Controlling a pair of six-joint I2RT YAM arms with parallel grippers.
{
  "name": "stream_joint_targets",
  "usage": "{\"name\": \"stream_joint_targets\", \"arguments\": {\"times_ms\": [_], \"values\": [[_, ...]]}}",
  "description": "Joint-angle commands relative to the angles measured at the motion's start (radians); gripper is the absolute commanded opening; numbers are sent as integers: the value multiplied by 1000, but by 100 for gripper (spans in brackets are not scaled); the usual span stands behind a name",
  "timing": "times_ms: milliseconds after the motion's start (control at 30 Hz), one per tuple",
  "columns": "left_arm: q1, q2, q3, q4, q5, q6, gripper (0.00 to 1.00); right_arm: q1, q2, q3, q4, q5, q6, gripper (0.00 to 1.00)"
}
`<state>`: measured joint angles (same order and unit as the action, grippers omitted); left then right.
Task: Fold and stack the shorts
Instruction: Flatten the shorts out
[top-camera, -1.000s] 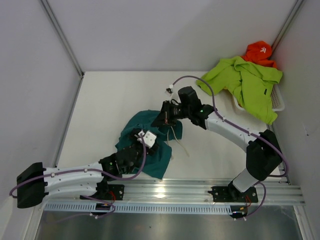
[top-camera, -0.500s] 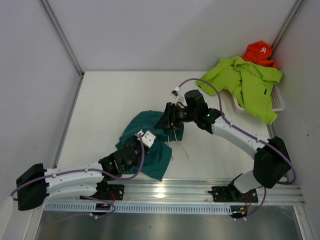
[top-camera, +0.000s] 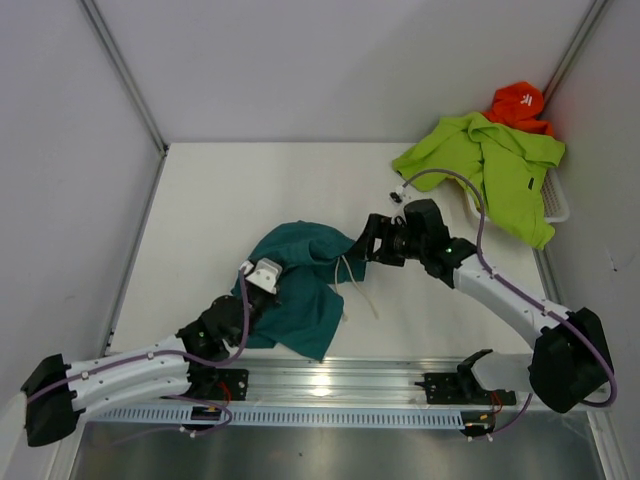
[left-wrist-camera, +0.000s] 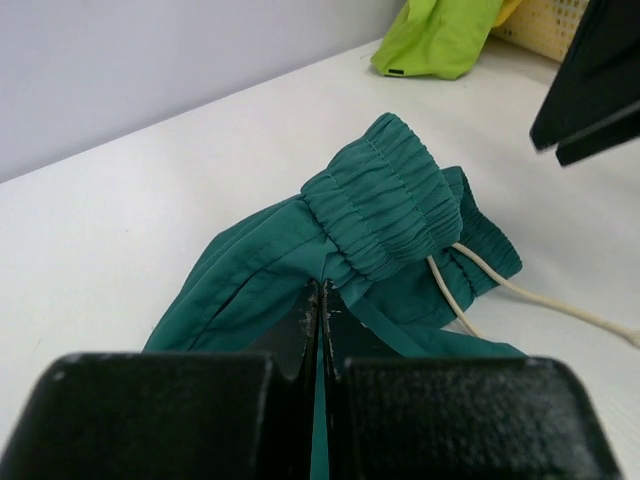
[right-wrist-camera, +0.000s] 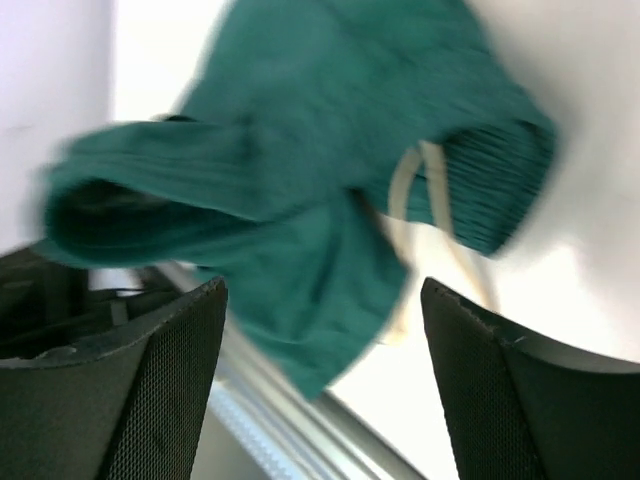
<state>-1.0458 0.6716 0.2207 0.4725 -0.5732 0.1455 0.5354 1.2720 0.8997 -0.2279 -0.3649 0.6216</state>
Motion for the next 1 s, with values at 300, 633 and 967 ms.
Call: {"name": "stream_joint_targets", "arguments": {"times_ms": [300, 633, 967], "values": [[7, -99, 39, -44, -100, -35, 0, 114, -10, -251, 255, 365, -233, 88], [7, -196, 26, -90, -53, -61, 0, 35, 279, -82, 239, 230, -319, 74], [-112, 60, 138, -236, 214, -50, 52, 8, 397, 16, 122, 184, -342, 69]]}}
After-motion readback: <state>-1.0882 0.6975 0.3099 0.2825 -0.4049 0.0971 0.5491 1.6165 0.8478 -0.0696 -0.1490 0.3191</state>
